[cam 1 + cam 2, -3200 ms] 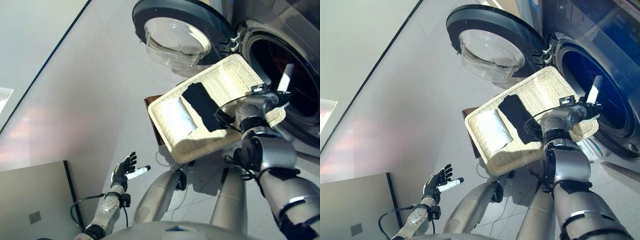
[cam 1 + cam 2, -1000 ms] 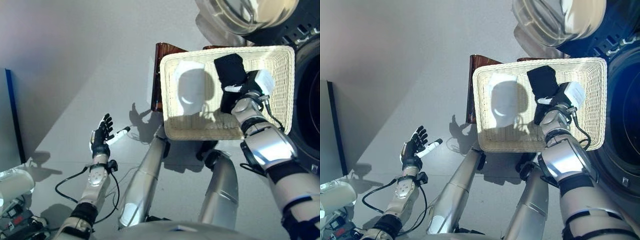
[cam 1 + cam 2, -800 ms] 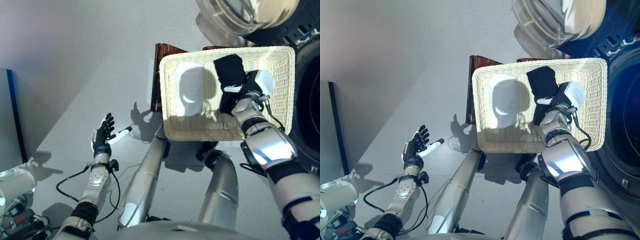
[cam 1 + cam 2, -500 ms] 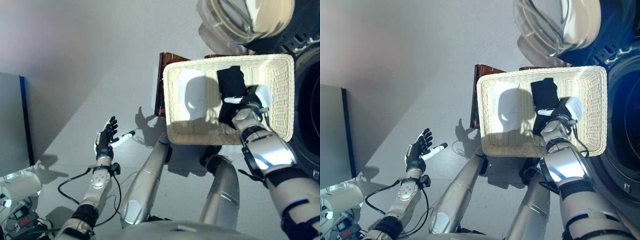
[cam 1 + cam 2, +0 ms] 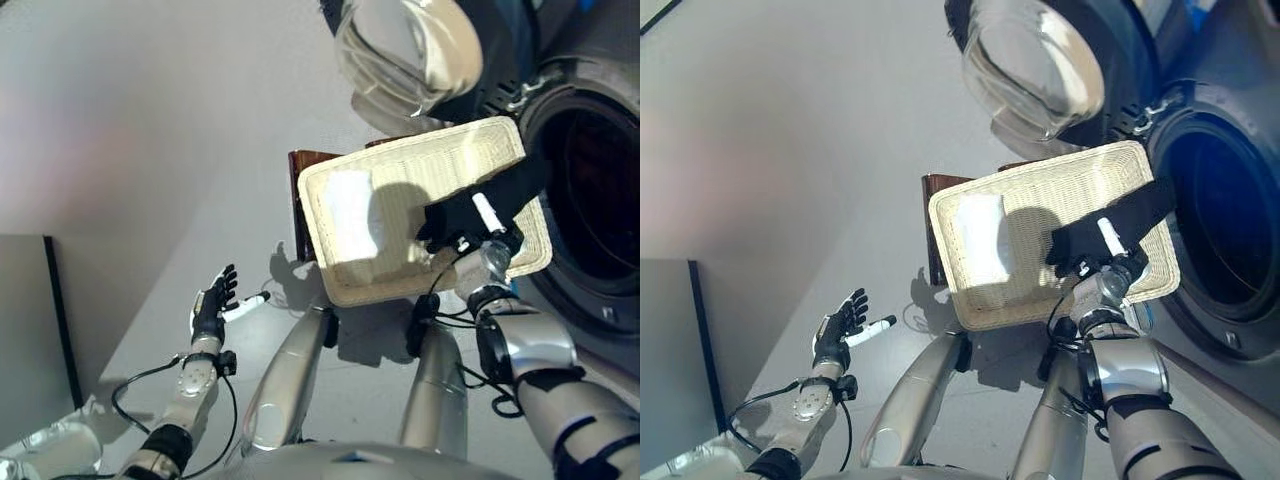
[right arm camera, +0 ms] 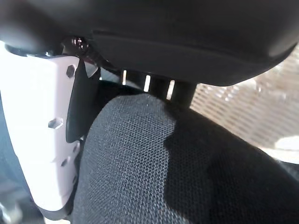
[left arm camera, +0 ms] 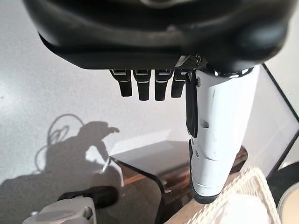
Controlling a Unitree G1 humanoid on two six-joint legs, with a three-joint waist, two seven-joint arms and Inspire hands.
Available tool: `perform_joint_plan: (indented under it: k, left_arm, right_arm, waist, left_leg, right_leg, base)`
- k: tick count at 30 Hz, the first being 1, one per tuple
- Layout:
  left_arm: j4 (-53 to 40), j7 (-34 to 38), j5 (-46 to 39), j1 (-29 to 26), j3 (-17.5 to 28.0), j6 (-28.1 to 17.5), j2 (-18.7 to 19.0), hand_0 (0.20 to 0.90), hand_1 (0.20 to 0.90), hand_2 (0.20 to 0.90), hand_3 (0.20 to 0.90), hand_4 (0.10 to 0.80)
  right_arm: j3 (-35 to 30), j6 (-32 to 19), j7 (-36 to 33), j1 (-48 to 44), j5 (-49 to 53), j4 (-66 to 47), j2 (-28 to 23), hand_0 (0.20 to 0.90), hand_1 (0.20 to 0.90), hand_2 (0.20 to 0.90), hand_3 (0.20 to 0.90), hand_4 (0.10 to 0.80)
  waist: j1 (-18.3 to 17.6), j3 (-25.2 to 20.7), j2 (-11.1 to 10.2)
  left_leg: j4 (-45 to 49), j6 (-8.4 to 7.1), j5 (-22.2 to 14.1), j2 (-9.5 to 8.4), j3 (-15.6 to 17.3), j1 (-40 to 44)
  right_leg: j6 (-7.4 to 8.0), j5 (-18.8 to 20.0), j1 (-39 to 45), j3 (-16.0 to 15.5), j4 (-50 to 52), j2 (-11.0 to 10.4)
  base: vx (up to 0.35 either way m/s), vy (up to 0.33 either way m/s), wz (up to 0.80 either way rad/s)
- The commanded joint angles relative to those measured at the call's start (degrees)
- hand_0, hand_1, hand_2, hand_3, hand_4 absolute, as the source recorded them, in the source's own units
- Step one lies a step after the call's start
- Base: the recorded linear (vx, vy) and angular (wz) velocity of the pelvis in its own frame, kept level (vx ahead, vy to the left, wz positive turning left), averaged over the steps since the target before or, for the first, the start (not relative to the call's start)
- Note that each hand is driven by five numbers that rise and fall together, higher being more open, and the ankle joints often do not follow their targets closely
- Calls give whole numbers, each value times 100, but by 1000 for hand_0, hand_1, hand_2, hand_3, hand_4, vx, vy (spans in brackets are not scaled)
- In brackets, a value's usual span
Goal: Pick up the clothes and place them into the washing machine
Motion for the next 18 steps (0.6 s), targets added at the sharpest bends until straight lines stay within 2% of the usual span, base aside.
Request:
perform_joint_plan:
  k: [1,8,14,15,16,18]
  left_arm:
    - [308,62,-172,138,73,-378,98,900,900,900,900,800]
    - [441,13,-355,186,-5,-491,-20,900,900,900,900,800]
    - [397,4,-488,272,-167,-599,-20,900,900,900,900,800]
    - [359,-17,-495,289,-219,-602,40,900,900,900,900,800]
    - [332,-17,-520,300,-269,-625,27,900,900,900,900,800]
    - [269,-38,-559,327,-311,-608,43,900,900,900,900,800]
  right_arm:
    - [-231,-681,98,162,221,-551,-264,200,200,200,200,300]
    - [-507,-980,-109,183,263,-933,-398,200,200,200,200,300]
    - [-1061,-1497,-859,-378,25,-1513,-1214,200,200,200,200,300]
    - [-1062,-1596,-1022,-721,-48,-1570,-1646,576,576,576,576,569]
    - [-1024,-1654,-1045,-958,11,-1617,-1825,900,900,900,900,800]
    - [-954,-1733,-1029,-1247,108,-1653,-2066,900,900,900,900,800]
  waist:
    - [-43,-279,147]
    - [-153,-394,252]
    - [-182,-450,435]
    - [-156,-499,503]
    - [-126,-508,562]
    - [-82,-553,644]
  left_leg:
    - [200,-234,-557,-79,15,18]
    - [2,-256,-533,-47,86,211]
    - [-80,-267,-538,-61,142,246]
    - [-96,-271,-540,-74,151,242]
    - [-103,-268,-539,-81,164,229]
    - [-140,-276,-528,-86,195,229]
  right_leg:
    - [-47,709,614,-50,-1405,118]
    - [-40,760,722,47,-1583,194]
    - [-11,777,700,175,-1658,200]
    - [3,788,667,210,-1674,177]
    - [7,797,627,237,-1669,175]
    - [15,821,562,287,-1675,165]
  base:
    - [-63,-9,-11]
    - [36,-1,-9]
    - [16,21,-11]
    - [1,55,-10]
    - [1,53,-9]
    - [5,44,-13]
